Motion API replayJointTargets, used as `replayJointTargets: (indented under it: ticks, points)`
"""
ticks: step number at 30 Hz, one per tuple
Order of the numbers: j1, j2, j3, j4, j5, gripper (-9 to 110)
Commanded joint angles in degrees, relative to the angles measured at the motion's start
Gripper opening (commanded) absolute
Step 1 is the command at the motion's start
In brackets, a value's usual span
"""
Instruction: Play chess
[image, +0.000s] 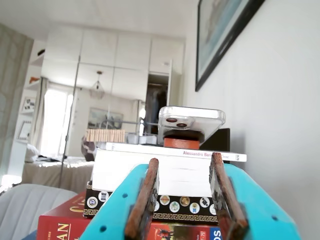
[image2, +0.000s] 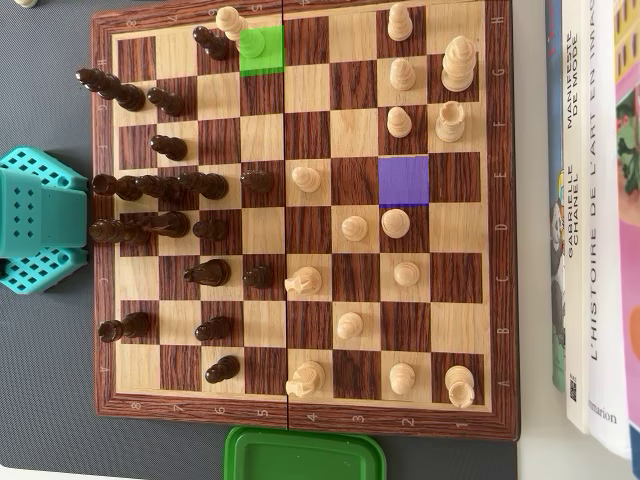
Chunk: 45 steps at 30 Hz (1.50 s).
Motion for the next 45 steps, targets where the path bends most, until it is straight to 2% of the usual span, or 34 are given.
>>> replayJointTargets:
  ticks: [1, 10, 30, 45]
  points:
    - [0.62, 5.36, 3.6, -5.54, -0.35, 16]
    - [0.62, 22.32, 15.38, -7.73, -0.62, 16]
    - [0.53, 21.8, 26.02, -44.91, -2.29, 16]
    - [-0.09, 21.8, 26.02, -65.92, -3.16, 16]
